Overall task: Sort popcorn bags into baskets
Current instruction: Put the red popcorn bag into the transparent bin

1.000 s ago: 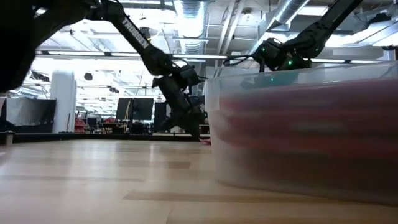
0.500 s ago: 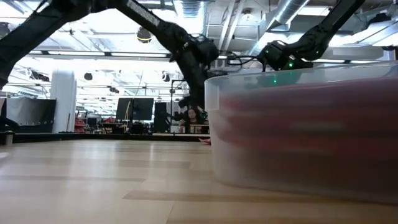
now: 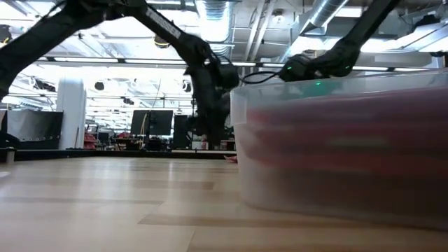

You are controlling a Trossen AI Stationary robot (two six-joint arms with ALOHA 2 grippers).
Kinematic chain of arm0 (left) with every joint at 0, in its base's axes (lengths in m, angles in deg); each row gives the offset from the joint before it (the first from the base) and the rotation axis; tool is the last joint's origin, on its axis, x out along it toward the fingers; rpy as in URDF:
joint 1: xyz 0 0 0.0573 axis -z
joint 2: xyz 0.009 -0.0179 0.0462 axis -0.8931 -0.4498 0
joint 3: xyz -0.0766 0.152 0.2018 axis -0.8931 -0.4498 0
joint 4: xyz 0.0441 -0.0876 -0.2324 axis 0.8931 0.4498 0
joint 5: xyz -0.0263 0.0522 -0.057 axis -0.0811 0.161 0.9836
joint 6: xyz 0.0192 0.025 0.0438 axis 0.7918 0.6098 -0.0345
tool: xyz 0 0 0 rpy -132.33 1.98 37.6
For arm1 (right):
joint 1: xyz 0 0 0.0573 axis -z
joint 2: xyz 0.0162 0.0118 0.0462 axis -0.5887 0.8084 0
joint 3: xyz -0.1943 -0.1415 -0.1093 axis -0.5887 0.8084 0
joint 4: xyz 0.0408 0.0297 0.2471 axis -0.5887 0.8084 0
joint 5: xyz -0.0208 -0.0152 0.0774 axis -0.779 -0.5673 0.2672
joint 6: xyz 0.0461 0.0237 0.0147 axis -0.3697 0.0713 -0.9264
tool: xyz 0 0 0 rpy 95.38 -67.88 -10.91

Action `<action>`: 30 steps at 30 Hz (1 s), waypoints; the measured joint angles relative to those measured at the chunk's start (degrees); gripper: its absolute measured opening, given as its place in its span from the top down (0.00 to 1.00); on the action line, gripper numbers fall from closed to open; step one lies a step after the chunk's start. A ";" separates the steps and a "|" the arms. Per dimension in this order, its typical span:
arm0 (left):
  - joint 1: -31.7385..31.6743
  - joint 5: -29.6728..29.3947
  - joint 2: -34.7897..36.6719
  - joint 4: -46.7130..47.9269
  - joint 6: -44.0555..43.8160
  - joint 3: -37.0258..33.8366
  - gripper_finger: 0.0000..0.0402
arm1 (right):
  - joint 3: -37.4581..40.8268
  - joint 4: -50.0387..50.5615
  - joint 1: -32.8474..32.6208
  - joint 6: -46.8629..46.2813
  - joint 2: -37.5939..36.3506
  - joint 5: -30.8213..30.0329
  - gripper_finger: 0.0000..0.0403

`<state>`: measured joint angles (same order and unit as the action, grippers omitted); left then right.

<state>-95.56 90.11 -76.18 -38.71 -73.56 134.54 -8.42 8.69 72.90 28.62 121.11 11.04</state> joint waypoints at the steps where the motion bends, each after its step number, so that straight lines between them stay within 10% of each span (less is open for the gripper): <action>1: 0.01 -0.03 1.22 1.39 0.35 0.00 1.00 | -0.88 0.05 -1.28 0.00 1.54 0.50 0.99; 20: -4.36 -7.91 18.08 12.14 9.27 0.02 1.00 | -15.79 11.99 -18.17 0.02 14.54 -0.83 0.97; 30: -4.32 10.58 18.30 6.59 8.54 -6.58 1.00 | -15.57 16.46 -22.16 -4.71 2.96 0.17 0.87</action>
<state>-99.88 100.68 -57.88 -32.12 -65.02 127.96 -23.99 25.15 50.73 23.90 124.07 11.21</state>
